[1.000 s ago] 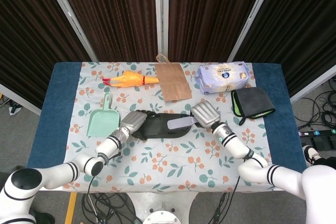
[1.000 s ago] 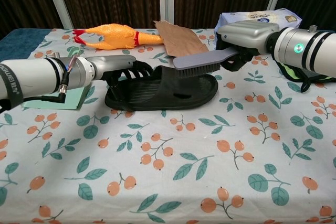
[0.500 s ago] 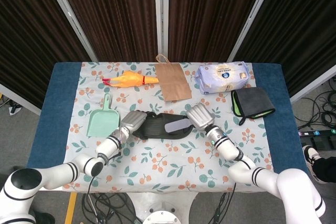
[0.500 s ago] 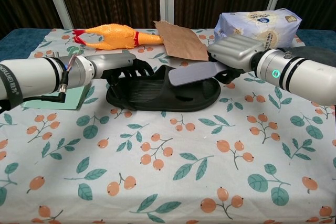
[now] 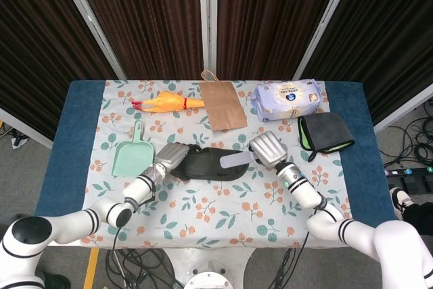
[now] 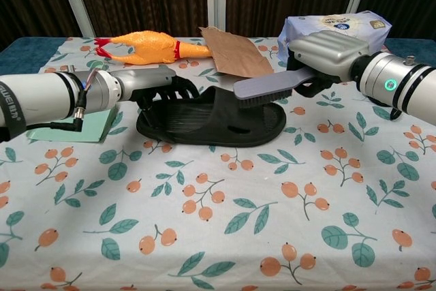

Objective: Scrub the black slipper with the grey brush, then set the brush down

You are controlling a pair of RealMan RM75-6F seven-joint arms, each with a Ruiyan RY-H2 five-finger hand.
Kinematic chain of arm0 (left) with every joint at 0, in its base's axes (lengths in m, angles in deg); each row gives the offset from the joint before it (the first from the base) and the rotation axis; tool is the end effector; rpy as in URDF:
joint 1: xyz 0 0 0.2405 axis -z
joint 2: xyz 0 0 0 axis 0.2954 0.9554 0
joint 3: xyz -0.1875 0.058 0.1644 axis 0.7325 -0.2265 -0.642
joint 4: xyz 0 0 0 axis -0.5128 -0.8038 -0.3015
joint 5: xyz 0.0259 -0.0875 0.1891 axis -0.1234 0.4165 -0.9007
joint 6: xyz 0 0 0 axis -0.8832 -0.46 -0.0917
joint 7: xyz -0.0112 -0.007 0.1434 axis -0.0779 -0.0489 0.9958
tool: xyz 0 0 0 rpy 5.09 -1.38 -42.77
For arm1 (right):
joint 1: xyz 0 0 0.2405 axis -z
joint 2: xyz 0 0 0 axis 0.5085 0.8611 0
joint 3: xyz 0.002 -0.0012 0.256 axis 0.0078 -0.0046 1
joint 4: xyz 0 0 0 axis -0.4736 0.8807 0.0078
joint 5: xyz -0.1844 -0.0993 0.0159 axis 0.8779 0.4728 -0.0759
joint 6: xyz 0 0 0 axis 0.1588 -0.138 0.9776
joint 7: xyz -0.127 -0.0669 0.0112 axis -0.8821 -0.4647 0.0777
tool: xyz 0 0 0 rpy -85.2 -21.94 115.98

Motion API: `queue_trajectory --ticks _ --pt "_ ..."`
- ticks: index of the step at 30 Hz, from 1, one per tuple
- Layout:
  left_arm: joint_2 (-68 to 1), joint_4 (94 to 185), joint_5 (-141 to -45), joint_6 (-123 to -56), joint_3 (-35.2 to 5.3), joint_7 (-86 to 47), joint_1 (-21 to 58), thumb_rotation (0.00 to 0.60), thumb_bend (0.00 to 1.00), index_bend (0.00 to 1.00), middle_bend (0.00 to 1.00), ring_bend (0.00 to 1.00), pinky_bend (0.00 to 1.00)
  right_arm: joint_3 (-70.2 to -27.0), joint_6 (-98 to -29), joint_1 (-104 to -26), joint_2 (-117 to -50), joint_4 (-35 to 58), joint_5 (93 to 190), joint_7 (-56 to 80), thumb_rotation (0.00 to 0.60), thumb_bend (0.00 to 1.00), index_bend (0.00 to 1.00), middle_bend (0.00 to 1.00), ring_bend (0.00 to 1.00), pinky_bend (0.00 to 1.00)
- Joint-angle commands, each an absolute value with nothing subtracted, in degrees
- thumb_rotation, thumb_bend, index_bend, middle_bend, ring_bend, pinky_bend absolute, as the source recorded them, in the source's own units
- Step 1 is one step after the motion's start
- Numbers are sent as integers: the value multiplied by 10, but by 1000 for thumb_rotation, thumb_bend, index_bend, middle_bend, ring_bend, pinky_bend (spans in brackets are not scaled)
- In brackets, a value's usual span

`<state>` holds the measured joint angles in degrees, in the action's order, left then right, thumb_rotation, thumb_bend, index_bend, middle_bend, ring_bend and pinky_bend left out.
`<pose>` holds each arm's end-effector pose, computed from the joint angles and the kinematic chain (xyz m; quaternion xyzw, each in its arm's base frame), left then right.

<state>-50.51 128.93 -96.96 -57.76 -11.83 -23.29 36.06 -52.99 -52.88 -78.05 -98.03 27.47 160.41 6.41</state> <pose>-0.1310 0.3828 -0.0934 -0.7581 -0.4881 -0.3181 0.2932 -0.1628 -0.3825 -0.0432 0.7974 -0.2654 0.3649 0.4008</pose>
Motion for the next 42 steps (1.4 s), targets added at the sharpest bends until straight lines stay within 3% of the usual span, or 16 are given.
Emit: queue_trajectory --ticks 1,8,14,26,34,42 --pt "-504 1291 -968 -579 -119 -230 361 600 17 342 453 336 344 -526 -519 -794 -982 253 1611 45 600 786 1000 1000 1000 1000" --pt "-498 1296 -960 -583 -122 -220 359 600 17 342 453 335 344 -531 -479 -812 -1026 302 1604 9 600 786 1000 1000 1000 1000" --pt "-495 1300 -958 -585 -123 -217 358 600 17 342 453 336 344 -538 -473 -795 -1023 339 1590 -9 600 786 1000 1000 1000 1000" --pt "-492 1304 -963 -585 -126 -221 359 600 17 342 453 336 343 -524 -533 -773 -975 304 1612 82 600 786 1000 1000 1000 1000" --pt "-492 1303 -965 -580 -127 -227 361 600 17 342 454 335 341 -510 -502 -818 -1041 352 1621 97 600 785 1000 1000 1000 1000" --pt "-489 1304 -967 -579 -126 -238 359 600 17 342 455 336 339 -524 -486 -828 -1096 438 1628 88 600 785 1000 1000 1000 1000"
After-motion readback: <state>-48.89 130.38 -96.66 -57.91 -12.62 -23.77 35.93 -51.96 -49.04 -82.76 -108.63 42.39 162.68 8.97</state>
